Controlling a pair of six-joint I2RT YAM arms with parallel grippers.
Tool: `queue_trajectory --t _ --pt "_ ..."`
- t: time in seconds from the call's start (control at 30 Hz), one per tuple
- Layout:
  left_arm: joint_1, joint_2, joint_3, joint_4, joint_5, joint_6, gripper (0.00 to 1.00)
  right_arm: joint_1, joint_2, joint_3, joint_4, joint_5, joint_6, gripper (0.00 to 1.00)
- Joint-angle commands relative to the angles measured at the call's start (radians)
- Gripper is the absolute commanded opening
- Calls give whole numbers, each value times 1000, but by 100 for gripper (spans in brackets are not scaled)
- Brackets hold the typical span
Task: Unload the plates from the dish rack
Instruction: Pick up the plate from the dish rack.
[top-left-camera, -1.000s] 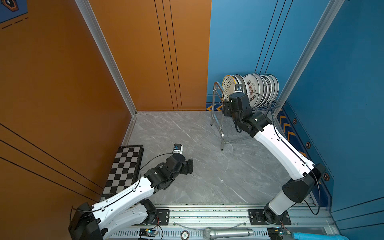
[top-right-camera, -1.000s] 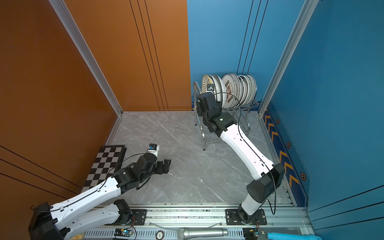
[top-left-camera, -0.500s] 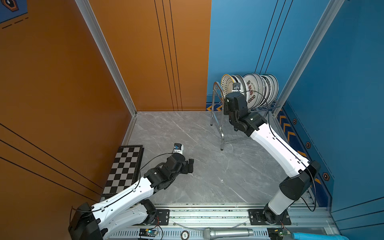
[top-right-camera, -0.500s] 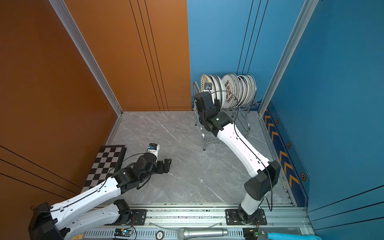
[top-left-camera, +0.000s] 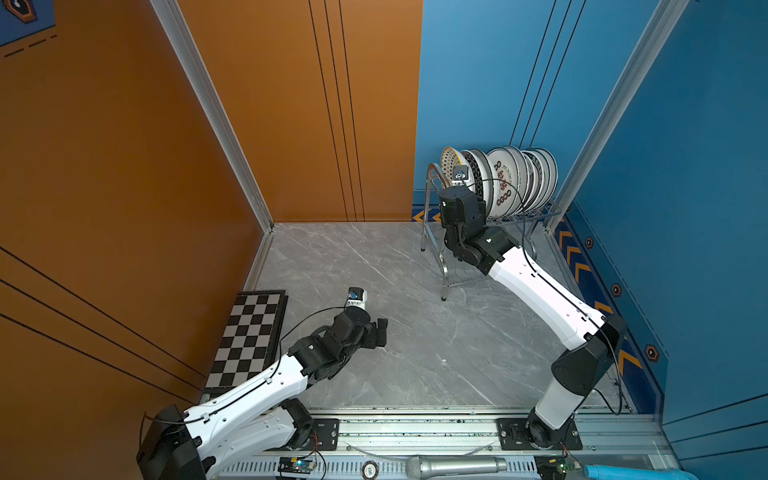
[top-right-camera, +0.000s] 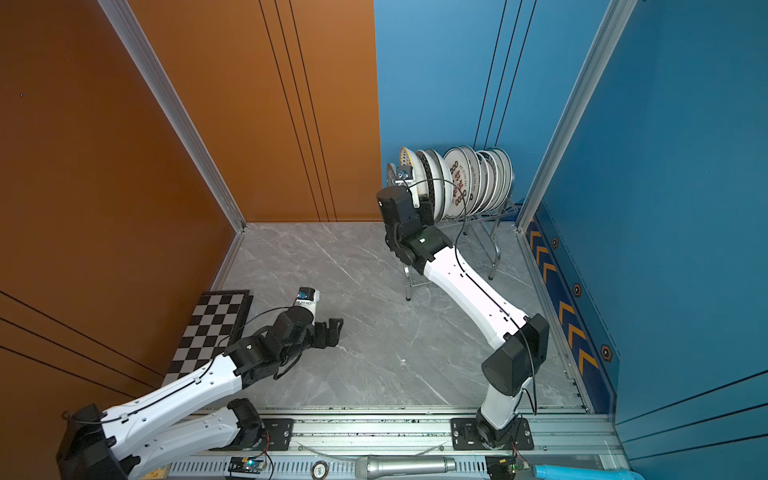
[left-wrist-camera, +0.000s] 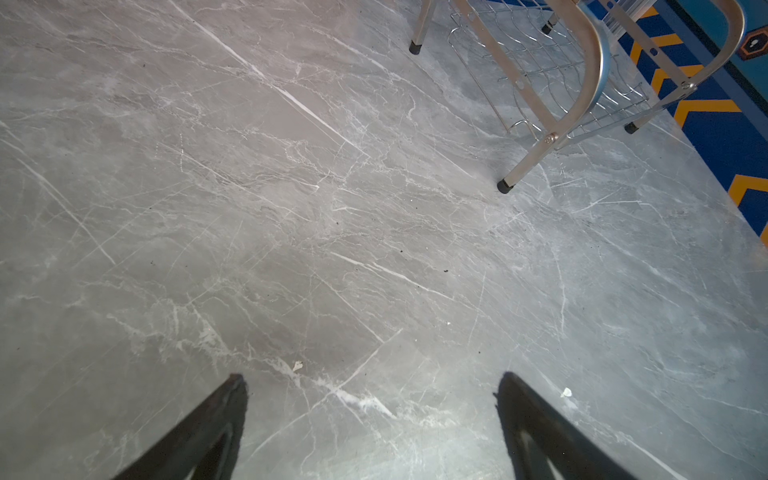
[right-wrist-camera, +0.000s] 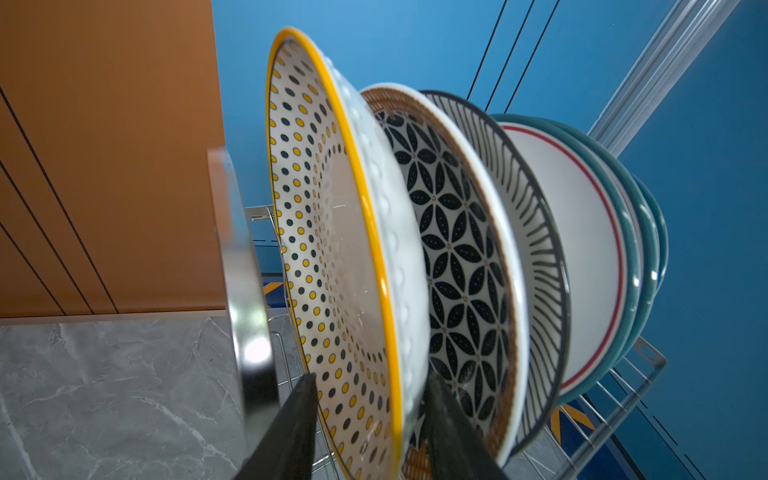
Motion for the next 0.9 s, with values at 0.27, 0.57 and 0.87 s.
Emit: queue_trajectory --t 0.27,0.57,0.87 --pt "12 -6 -6 2 6 26 95 -10 29 -55 112 26 -61 32" --pt "16 -6 -2 -5 5 27 95 -3 10 -132 193 56 -89 25" --pt "18 -12 -6 -6 4 27 95 -7 1 -147 233 40 -98 11"
